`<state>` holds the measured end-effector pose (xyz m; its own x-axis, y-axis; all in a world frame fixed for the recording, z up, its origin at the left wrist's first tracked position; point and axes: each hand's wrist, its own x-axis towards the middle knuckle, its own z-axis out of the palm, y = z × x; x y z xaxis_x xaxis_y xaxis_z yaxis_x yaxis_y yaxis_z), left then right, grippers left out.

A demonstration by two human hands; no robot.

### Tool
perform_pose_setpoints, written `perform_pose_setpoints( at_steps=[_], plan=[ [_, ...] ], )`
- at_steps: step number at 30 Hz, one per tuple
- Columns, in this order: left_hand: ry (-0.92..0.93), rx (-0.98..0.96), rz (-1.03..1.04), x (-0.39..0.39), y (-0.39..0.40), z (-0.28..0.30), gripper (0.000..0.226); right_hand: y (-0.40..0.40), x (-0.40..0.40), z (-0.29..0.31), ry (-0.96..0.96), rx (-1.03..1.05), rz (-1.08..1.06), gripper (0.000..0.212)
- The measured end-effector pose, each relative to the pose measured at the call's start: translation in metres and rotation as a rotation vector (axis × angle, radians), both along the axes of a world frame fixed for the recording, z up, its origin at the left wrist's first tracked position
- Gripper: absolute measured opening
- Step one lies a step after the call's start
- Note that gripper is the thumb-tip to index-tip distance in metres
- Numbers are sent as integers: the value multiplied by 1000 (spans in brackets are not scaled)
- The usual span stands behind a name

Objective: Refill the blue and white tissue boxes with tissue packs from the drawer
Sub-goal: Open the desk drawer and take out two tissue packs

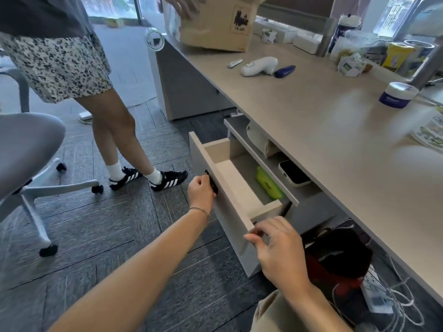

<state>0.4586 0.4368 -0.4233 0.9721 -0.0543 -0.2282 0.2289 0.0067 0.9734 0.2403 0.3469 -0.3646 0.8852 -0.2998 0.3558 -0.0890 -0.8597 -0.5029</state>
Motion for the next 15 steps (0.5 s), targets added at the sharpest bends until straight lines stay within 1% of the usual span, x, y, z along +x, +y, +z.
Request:
perform_pose_setpoints(
  at_steps=[5, 9, 11, 13, 15],
  plan=[
    [-22, 52, 60, -3, 57, 4, 34, 40, 7, 7, 52, -78, 169, 24],
    [-13, 40, 130, -9, 104, 9, 33, 76, 15, 8, 86, -89, 330, 30],
    [-7, 32, 175, -13, 125, 11, 33, 93, 19, 6, 104, -64, 410, 27],
    [5, 32, 201, -15, 146, 12, 27, 109, 22, 5, 118, -53, 480, 23],
    [18, 38, 215, -15, 165, 10, 24, 124, 25, 6, 130, -56, 530, 27]
  ],
)
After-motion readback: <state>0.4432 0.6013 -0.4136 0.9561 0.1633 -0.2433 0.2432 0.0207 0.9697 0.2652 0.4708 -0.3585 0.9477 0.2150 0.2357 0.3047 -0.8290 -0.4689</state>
